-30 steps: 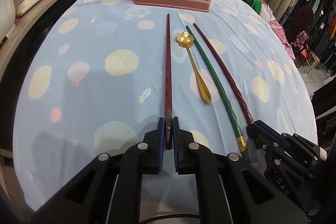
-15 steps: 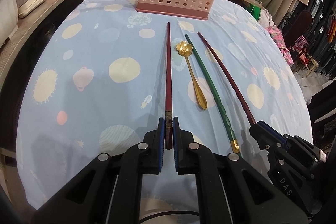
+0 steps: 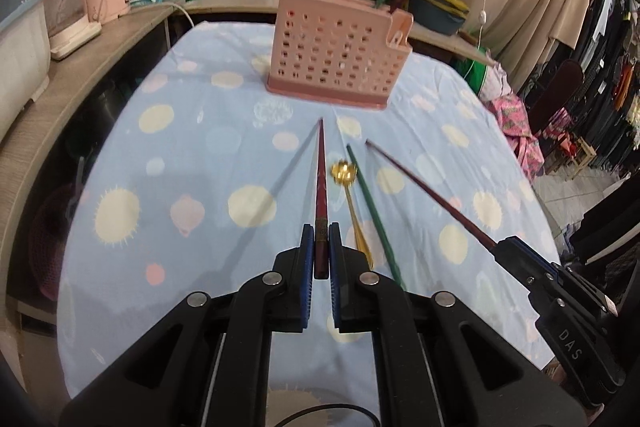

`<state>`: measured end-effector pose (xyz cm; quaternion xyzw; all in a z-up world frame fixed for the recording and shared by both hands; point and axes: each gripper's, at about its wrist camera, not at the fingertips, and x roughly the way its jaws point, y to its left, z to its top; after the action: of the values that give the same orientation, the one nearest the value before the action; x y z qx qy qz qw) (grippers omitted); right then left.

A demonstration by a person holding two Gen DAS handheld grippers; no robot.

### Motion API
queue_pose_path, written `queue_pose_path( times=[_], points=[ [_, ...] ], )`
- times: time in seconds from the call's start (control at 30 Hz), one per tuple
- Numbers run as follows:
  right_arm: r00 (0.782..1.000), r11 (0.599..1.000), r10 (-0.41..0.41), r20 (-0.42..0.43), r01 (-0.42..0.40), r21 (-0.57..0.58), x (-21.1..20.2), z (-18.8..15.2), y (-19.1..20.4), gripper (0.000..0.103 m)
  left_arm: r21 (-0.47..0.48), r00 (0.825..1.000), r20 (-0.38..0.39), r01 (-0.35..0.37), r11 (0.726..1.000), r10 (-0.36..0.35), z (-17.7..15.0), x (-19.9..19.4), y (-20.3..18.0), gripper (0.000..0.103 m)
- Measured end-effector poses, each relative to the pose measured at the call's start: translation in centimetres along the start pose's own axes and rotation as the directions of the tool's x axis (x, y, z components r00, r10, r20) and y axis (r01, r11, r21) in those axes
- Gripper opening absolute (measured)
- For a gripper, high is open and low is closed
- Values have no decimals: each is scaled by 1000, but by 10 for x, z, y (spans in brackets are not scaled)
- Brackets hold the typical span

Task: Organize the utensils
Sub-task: 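Lift both dark red chopsticks and carry them over the pink holder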

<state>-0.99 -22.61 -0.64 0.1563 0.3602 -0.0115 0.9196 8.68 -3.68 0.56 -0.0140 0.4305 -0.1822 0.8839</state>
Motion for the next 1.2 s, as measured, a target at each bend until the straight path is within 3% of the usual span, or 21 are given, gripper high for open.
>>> queue_pose_path(
  times=[0.3, 0.8, 0.97, 1.2],
  points=[
    [993, 999, 46, 108, -45, -10, -21, 46, 9, 7, 9, 992, 126, 4, 1000, -5, 47, -29, -2, 7],
    [962, 999, 47, 269, -47, -10, -31, 126, 10, 7, 17, 958, 287, -5, 1000, 0, 134, -55, -6, 7],
    [939, 997, 72, 337, -72, -11, -31, 162, 14, 7, 20, 934, 358, 0, 1000, -7, 169, -68, -10, 7],
    [873, 992, 103, 477, -127, 20, -34, 219, 15, 7, 4, 879, 477, 5, 1000, -6, 219, -90, -12, 7]
  ],
)
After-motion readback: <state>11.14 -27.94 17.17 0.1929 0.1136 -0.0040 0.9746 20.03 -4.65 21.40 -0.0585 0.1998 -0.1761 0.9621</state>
